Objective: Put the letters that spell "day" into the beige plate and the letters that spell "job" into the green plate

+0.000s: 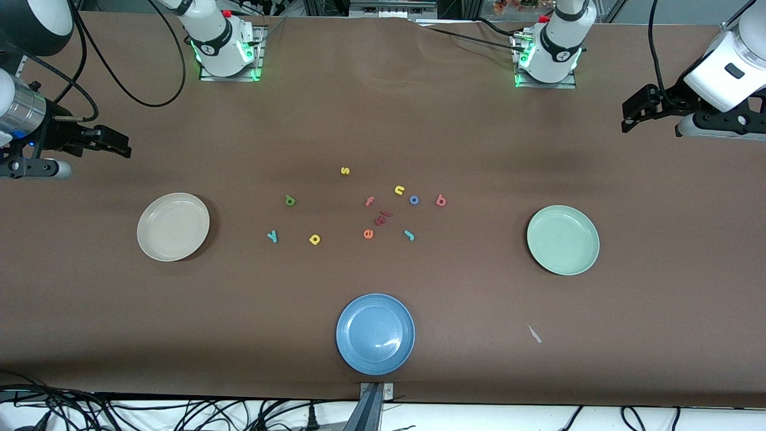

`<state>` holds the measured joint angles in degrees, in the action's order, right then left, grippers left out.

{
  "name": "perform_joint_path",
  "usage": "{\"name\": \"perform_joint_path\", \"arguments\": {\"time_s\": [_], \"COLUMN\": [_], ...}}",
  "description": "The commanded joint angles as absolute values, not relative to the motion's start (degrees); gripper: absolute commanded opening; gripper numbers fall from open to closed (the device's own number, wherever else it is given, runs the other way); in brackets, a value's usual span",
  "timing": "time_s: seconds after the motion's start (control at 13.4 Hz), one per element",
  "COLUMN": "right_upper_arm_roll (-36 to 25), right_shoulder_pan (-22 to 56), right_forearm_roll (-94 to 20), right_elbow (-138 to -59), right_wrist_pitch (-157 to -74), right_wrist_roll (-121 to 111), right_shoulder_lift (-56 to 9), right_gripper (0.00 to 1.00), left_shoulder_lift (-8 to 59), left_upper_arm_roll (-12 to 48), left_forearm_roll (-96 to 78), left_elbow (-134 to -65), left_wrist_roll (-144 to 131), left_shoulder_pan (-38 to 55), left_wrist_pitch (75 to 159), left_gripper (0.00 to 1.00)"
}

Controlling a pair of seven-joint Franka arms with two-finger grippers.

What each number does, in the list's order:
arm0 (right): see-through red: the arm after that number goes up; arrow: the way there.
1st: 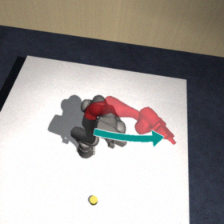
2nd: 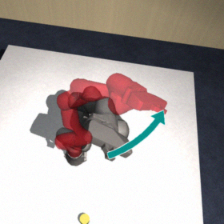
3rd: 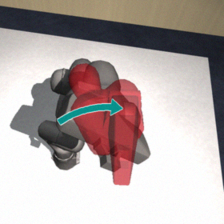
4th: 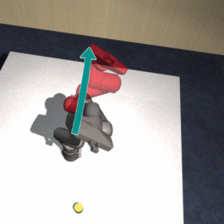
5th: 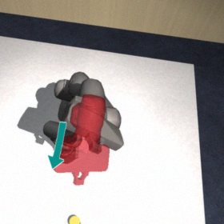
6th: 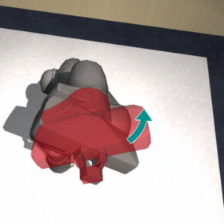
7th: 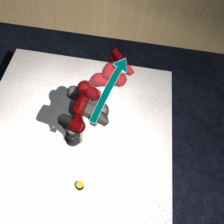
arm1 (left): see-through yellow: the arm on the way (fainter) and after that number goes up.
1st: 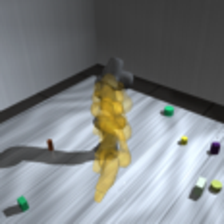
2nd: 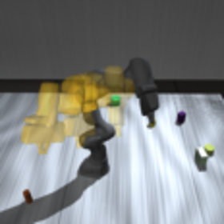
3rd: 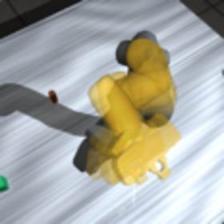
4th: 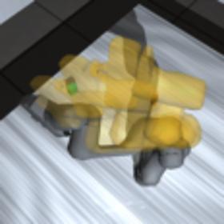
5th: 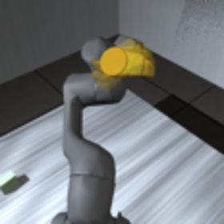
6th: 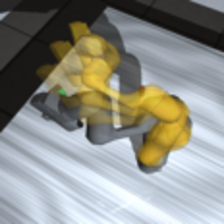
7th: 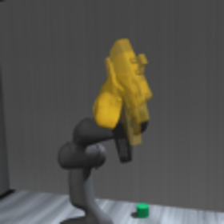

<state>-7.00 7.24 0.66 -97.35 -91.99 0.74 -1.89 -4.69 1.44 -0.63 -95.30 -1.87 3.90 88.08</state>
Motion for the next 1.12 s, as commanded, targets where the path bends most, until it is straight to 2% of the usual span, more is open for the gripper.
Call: {"name": "perform_joint_path", "arguments": {"time_s": [0.0, 1.04], "right_upper_arm_roll": [-6.77, -6.77], "right_shoulder_pan": [6.86, 6.77], "right_forearm_roll": [1.23, 1.23], "right_elbow": [-96.33, -96.24], "right_wrist_pitch": [-92.46, -92.55], "right_wrist_roll": [-0.35, 0.53], "right_shoulder_lift": [-2.55, -2.64], "right_gripper": [1.00, 1.00], "left_shoulder_lift": [-3.96, -3.96], "left_upper_arm_roll": [1.32, 1.32], "left_forearm_roll": [-0.70, -0.70], "left_elbow": [-93.60, -93.60], "left_wrist_roll": [-0.88, -0.88], "left_shoulder_pan": [3.78, 3.78], "left_wrist_pitch": [86.84, 86.84], "left_gripper": [1.00, 1.00]}}
